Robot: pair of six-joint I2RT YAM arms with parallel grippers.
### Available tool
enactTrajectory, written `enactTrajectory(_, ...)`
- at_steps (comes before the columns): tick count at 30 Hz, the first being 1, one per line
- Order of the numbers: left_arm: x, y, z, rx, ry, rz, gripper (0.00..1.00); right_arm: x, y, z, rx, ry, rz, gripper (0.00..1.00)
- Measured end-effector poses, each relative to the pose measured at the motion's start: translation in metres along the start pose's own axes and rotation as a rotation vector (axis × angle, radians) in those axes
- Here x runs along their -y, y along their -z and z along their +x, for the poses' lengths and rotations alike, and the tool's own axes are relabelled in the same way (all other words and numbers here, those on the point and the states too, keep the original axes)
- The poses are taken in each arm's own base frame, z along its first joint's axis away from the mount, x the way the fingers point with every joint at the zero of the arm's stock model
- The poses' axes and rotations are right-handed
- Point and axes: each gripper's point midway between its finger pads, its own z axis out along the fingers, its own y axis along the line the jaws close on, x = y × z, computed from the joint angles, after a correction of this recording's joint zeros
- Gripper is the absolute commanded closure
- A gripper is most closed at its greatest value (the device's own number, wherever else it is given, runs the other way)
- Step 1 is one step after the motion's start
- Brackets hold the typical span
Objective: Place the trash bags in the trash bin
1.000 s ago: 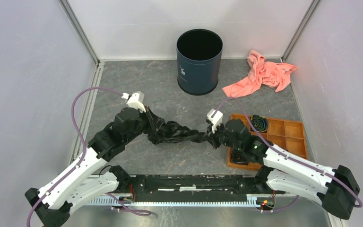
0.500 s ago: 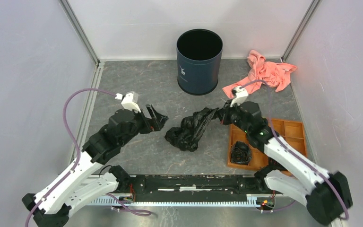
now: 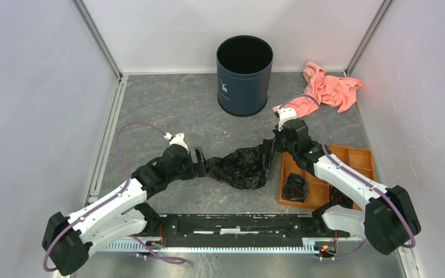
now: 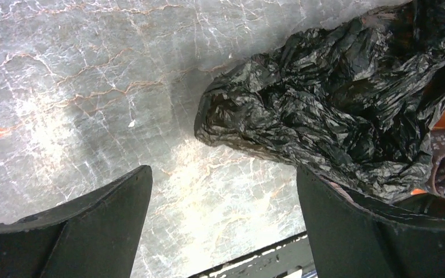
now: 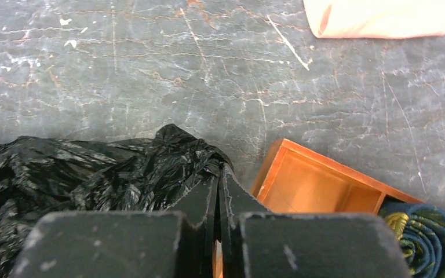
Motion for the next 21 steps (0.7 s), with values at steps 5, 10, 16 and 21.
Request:
enactTrajectory(5,-0.007,-0.013,-0.001,0.002,0.008,-0.055,0.00,-0.012,0.001,0.001,0.036,0.033,-0.083,0.92)
enactTrajectory(10,-0.010,-0.033,-0.010,0.014,0.060,-0.046,0.15,-0.018,0.003,0.018,0.015,0.067,-0.141,0.92)
enactTrajectory(16,-0.038,-0.076,0.002,-0.085,0.232,0.016,0.30,-0.020,0.004,0.016,0.027,0.092,-0.154,0.93)
enactTrajectory(21,-0.019,-0.074,0.017,-0.126,0.265,0.169,0.25,-0.023,0.004,0.015,0.039,0.099,-0.175,0.92)
